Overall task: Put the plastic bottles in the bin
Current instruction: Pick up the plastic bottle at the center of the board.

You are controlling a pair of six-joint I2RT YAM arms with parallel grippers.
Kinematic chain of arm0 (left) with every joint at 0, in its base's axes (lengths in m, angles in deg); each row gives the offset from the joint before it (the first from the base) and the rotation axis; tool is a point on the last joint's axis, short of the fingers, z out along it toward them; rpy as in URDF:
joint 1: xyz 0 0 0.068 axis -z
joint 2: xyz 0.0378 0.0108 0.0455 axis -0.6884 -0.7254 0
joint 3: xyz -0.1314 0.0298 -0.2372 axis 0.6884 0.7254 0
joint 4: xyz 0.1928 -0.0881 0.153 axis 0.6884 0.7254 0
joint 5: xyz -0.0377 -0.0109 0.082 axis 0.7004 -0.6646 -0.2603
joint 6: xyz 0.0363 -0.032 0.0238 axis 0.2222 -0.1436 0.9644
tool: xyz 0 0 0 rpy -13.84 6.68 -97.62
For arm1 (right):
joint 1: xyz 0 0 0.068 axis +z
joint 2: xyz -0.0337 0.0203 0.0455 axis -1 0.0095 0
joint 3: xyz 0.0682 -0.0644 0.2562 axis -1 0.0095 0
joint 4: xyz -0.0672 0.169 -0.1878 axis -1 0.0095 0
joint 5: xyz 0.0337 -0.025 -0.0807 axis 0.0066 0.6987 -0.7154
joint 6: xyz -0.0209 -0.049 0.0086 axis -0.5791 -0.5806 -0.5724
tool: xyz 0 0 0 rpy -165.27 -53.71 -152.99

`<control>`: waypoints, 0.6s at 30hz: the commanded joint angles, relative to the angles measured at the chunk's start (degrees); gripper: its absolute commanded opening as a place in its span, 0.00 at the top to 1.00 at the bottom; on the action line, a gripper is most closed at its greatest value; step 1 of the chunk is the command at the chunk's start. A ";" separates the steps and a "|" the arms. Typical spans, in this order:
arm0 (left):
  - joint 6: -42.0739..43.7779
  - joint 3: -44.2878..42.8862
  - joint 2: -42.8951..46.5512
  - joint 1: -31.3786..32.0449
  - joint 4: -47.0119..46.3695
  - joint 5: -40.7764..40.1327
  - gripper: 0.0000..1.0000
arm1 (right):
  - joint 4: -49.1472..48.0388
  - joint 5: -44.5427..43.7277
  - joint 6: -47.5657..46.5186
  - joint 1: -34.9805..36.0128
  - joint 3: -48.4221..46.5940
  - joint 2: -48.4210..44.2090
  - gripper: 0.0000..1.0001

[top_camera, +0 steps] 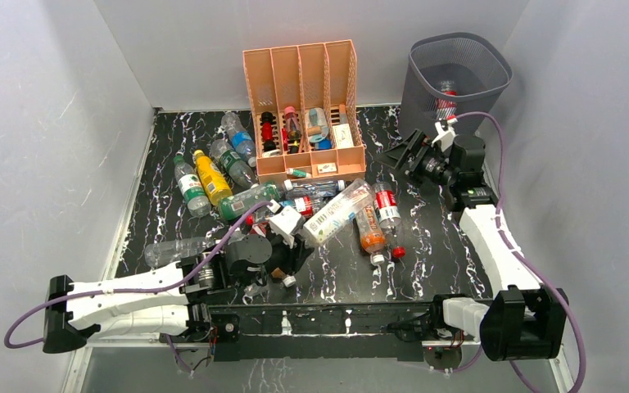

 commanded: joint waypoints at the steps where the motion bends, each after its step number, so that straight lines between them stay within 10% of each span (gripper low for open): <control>1: 0.57 0.67 -0.40 -0.49 -2.29 -1.49 0.94 | -7.60 -0.33 1.96 4.59 -0.85 0.68 0.02; 18: 1.55 0.77 -2.85 -2.74 -6.44 -0.35 0.96 | -5.79 -4.86 2.40 16.02 0.42 1.33 0.02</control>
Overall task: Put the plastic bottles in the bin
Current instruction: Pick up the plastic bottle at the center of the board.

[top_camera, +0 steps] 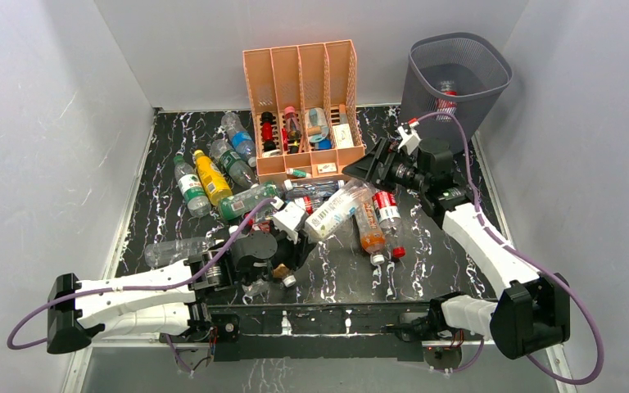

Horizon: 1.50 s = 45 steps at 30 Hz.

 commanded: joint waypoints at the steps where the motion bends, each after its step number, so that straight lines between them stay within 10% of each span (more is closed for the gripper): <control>1: 0.63 0.25 0.12 -0.60 -3.08 -0.13 0.96 | -1.14 -0.62 0.04 1.78 0.43 -1.08 0.02; 21: -0.29 2.19 -3.33 -1.04 -6.27 -0.64 0.96 | -4.61 9.24 8.23 2.47 6.71 -5.77 0.03; 28: -0.88 1.38 -6.97 -1.04 -7.10 -0.31 0.93 | -3.60 8.76 7.13 2.88 6.26 -6.29 0.28; 45: -3.16 0.64 -2.39 -1.04 -3.41 1.16 0.15 | 10.83 -5.64 -7.66 2.90 -5.62 -4.35 0.40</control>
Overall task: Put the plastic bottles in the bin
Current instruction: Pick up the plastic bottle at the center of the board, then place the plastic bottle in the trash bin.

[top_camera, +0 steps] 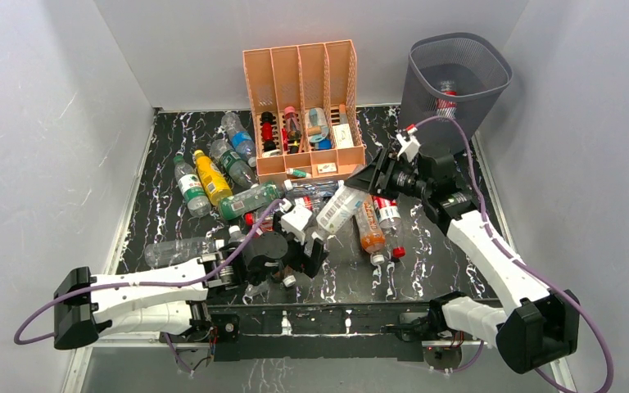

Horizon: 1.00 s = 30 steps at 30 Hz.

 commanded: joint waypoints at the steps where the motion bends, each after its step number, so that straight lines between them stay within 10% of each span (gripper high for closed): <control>1: -1.26 -1.37 3.80 -0.30 1.51 0.21 0.10 | 3.14 -6.88 -6.61 0.13 -8.18 1.04 0.40; 17: -2.17 -1.33 3.66 -0.33 2.09 0.73 0.02 | 10.79 -32.34 -21.76 -5.69 -36.23 11.06 0.40; 30: -2.42 -1.50 -0.33 -0.29 -0.08 1.61 0.02 | -2.21 -53.27 -29.65 -8.43 -45.01 13.83 0.41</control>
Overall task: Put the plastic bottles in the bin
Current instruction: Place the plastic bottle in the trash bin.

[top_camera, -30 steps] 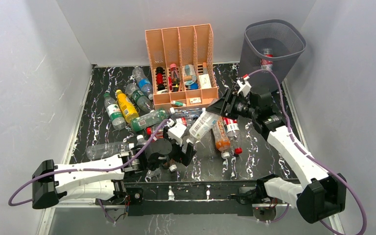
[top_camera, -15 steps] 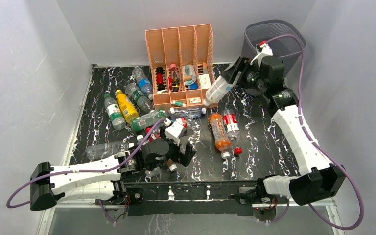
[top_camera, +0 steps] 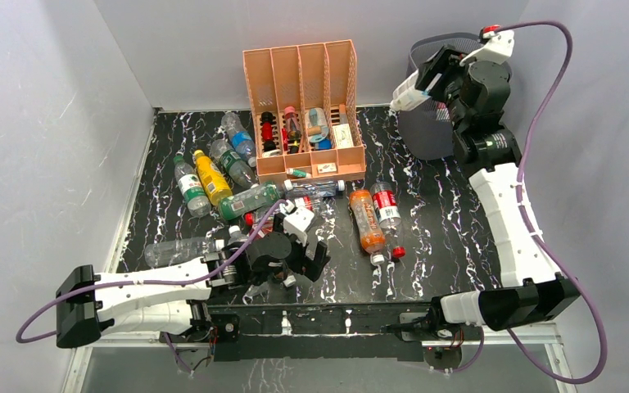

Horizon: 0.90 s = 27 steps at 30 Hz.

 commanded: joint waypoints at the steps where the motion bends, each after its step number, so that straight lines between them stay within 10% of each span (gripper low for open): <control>1: -0.43 -1.29 -0.17 -0.30 -2.37 0.76 0.02 | -11.59 -11.30 -5.63 -0.82 -2.92 0.64 0.41; 9: -1.01 -1.18 -1.77 -0.30 -3.98 2.36 0.02 | -23.49 -15.48 -9.27 -6.03 -2.26 3.61 0.39; 27: -1.26 -1.49 -3.54 -0.21 -5.41 4.51 0.02 | -17.81 6.73 7.93 -21.26 -12.92 21.48 0.34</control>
